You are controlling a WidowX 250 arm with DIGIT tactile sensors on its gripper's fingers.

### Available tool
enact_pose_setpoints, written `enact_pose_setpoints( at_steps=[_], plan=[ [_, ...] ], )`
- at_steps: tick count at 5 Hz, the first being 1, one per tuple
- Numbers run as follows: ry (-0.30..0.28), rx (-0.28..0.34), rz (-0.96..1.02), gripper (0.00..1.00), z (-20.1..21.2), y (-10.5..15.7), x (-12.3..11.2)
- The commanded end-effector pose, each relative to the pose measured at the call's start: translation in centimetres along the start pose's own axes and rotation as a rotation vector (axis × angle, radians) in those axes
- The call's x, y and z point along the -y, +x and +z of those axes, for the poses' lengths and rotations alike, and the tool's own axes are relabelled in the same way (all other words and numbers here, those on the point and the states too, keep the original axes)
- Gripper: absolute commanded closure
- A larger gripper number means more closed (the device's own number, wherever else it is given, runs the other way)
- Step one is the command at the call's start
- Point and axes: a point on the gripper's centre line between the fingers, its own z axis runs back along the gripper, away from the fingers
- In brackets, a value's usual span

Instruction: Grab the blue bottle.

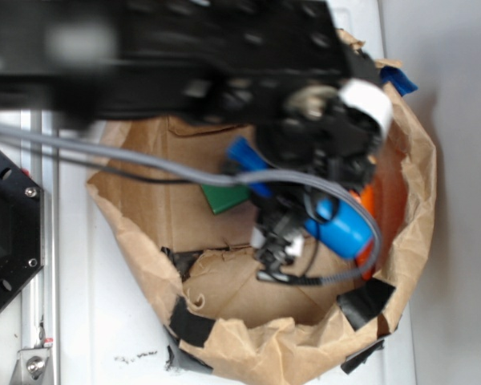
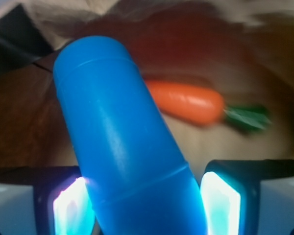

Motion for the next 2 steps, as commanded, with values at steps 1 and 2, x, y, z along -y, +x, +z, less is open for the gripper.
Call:
enact_pose_setpoints(
  at_steps=[1, 2],
  plan=[
    [0.054, -0.037, 0.250, 1.00, 4.49, -1.40, 1.15],
    [0.071, 0.003, 0.406, 1.00, 4.56, -1.86, 1.54]
  ],
)
